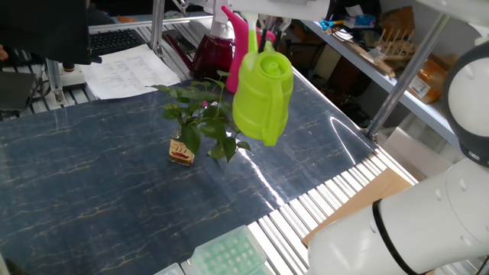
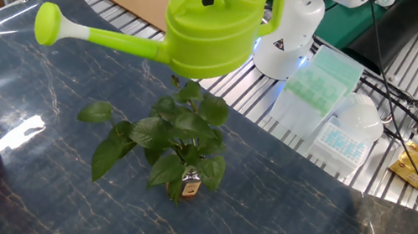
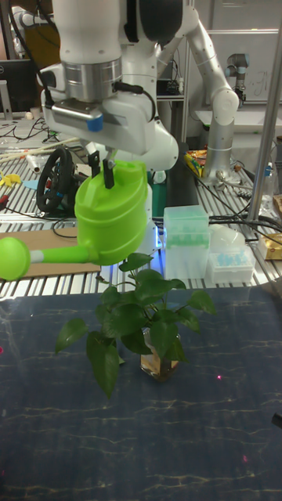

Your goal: Water the plant

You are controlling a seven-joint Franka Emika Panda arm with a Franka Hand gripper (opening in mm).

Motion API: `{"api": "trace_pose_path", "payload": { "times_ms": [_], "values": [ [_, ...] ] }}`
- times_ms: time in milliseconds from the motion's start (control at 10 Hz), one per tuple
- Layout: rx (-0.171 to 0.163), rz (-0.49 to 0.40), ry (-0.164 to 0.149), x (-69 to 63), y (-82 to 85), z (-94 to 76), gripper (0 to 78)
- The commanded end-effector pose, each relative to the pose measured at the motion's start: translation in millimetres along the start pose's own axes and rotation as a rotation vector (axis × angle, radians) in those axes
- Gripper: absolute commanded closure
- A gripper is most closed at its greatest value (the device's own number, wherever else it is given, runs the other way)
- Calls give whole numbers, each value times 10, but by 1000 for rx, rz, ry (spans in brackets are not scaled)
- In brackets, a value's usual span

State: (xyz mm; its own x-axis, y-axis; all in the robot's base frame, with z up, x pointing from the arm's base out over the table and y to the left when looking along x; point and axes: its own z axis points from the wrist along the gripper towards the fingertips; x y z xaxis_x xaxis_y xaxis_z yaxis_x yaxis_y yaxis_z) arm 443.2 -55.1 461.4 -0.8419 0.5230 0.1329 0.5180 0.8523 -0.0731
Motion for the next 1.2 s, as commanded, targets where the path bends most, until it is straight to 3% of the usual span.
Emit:
{"api": "trace_pose_path", "payload": {
  "times_ms": [100, 1200],
  "values": [
    [-3, -1, -1, 0, 5, -19, 764],
    [8, -82, -12, 3, -3, -27, 764]
  ]
}}
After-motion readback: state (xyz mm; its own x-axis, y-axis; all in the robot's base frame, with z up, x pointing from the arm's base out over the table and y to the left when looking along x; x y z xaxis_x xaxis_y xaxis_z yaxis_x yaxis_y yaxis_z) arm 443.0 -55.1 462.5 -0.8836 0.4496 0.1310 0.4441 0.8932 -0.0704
